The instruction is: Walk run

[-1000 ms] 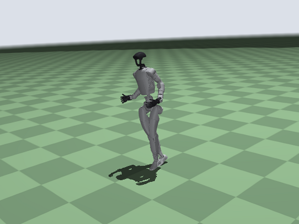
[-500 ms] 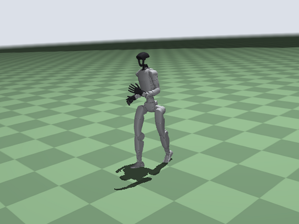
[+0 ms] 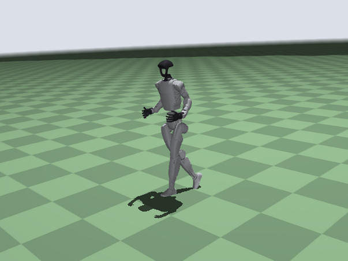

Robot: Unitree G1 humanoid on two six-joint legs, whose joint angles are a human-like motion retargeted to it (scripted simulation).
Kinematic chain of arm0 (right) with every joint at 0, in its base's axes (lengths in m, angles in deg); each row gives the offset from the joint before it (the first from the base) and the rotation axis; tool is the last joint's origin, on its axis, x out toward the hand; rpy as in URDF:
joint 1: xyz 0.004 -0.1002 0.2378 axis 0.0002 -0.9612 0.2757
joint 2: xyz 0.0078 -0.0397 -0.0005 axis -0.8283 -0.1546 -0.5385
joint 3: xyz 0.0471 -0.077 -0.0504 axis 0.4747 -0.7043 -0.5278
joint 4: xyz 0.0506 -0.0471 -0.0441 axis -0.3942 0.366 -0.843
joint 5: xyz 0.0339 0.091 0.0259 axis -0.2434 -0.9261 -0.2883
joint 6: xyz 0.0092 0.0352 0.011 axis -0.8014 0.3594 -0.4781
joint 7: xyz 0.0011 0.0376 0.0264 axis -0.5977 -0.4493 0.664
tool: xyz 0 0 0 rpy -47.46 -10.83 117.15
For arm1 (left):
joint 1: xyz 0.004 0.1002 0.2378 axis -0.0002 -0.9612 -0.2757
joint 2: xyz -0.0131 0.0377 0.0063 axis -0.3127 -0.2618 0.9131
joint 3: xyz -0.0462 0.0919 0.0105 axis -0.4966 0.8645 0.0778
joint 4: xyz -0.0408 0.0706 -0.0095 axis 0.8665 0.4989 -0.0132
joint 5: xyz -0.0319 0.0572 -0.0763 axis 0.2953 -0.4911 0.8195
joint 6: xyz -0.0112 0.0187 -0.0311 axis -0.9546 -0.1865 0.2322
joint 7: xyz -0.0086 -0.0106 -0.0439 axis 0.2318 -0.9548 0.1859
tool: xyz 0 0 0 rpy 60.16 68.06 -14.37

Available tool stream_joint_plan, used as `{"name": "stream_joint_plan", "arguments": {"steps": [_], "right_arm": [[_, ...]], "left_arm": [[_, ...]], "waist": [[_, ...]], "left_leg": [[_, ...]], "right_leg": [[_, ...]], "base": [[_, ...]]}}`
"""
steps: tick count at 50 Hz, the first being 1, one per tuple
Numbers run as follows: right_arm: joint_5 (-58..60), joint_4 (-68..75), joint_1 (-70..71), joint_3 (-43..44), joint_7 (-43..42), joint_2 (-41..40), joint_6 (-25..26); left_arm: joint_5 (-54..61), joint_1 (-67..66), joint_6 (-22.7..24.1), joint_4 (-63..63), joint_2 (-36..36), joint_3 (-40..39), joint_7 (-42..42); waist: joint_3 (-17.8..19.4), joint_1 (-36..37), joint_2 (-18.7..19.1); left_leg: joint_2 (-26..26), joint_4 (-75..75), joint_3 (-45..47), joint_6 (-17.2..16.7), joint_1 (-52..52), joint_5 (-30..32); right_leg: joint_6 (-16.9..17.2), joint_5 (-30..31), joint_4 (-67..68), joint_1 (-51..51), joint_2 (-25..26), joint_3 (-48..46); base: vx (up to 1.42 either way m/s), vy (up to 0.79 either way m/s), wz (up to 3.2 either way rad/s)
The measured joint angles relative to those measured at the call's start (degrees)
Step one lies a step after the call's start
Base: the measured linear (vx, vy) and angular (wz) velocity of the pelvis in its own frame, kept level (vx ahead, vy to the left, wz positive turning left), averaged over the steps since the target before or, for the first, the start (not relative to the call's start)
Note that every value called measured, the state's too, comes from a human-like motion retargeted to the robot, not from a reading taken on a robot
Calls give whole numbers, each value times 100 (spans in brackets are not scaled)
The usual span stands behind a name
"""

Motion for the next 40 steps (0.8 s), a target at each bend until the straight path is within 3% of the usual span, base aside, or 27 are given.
{"name": "stream_joint_plan", "arguments": {"steps": [2, 3, 5, 7, 10, 13, 16, 20, 22, 23, 25, 27, 28, 31, 35, 40], "right_arm": [[54, -37, -153, 29, 123, 67, 10], [109, -9, -313, 135, 242, 42, 15], [231, 204, -308, 269, 573, -66, 78], [322, 396, -312, 172, 495, -230, 45], [371, 436, -667, 307, 375, -209, -62], [394, 395, -925, 497, 435, -143, -51], [443, 361, -1120, 643, 477, 8, -38], [612, 304, -1130, 724, 386, 28, -35], [731, 251, -1021, 667, 244, -94, -26], [765, 211, -983, 640, 174, -175, -15], [764, 133, -927, 423, 86, -325, 33], [580, 158, -725, 412, 76, -562, 132], [454, 235, -521, 565, 169, -689, 215], [498, 332, -85, 432, 59, -733, 221], [722, 259, 265, 265, -340, -628, 73], [231, -68, 315, 85, -267, -474, 44]], "left_arm": [[-61, 243, 78, -222, 39, 161, 242], [-99, 351, 145, -268, 51, 307, 350], [28, 1022, 347, -191, 156, 162, 513], [543, 1838, 280, -20, 191, 33, 297], [1271, 2464, 215, -225, 394, 782, 237], [1674, 2809, 185, -479, 310, 1002, 122], [1576, 2786, 241, -664, 24, 1144, 64], [1003, 2631, 103, -598, -419, 1063, -122], [693, 2499, -146, -494, -538, 1008, -338], [582, 2390, -284, -439, -575, 1024, -462], [391, 2006, -508, -294, -616, 878, -803], [36, 1591, -592, 97, -457, 654, -1285], [-165, 1446, -617, 382, -330, 516, -1482], [-278, 851, -650, 947, 123, 323, -1577], [475, 237, -621, 1188, 456, 71, -1539], [708, -27, -498, 1181, 104, -91, -1486]], "waist": [[-96, -60, -207], [-191, -201, -397], [-234, -712, -433], [-327, -547, 155], [-337, -560, 515], [-299, -937, 745], [-392, -1377, 865], [-441, -1720, 869], [-435, -1675, 722], [-432, -1771, 616], [-574, -1631, 486], [-602, -1391, 493], [-573, -1258, 500], [-578, -1313, 462], [-424, -1031, 357], [-272, -253, 389]], "left_leg": [[-225, 515, 185, 955, 120, -279], [-420, 1022, 42, 955, 222, -755], [-777, 1835, -1051, 758, -121, -1154], [435, 2058, -298, 702, 60, -1533], [572, 1700, -513, 649, 741, -1670], [469, 1027, -640, 512, 1303, -967], [312, 515, -682, 292, 1936, -92], [225, 323, -791, -7, 2676, 826], [179, 650, -709, -187, 2925, 1238], [151, 1022, -788, -276, 2994, 1480], [205, 2128, -389, -434, 2784, 2127], [641, 3753, 21, -435, 2090, 2576], [893, 4416, 95, -525, 1745, 2636], [910, 4709, 230, -275, 1207, 1749], [729, 4105, 456, -75, 374, 282], [684, 1425, 1200, -78, -27, -254]], "right_leg": [[545, 220, 1333, -185, -243, -230], [728, 220, 2349, -433, -370, -379], [999, 220, 4039, -1169, -505, -261], [777, 95, 3897, -1760, 284, 134], [140, -1048, 3971, -2445, -3, -219], [125, -1918, 3222, -3055, -522, -367], [271, -2377, 1853, -3440, -944, -465], [631, -3133, 263, -3631, -1007, 553], [488, -2767, 141, -3556, -1113, 659], [334, -2242, 220, -3453, -1164, 533], [-272, -2866, 837, -3429, -1154, 96], [-177, -3504, 1388, -3334, -873, 698], [-176, -3535, 1352, -3222, -871, 602], [-234, -3592, 1023, -2674, -848, 533], [-86, -2846, 151, -1844, -925, 154], [123, -2090, -412, -1028, -588, -213]], "base": [[143, -45, 21], [161, -40, 101], [110, -21, 78], [102, -36, -46], [123, -38, 24], [104, -26, 75], [108, -23, 78], [125, -48, 46], [85, -38, 6], [110, -59, 27], [138, -83, -31], [115, -57, -28], [121, -39, 3], [95, -17, 17], [79, -6, -28], [94, -13, -45]]}}
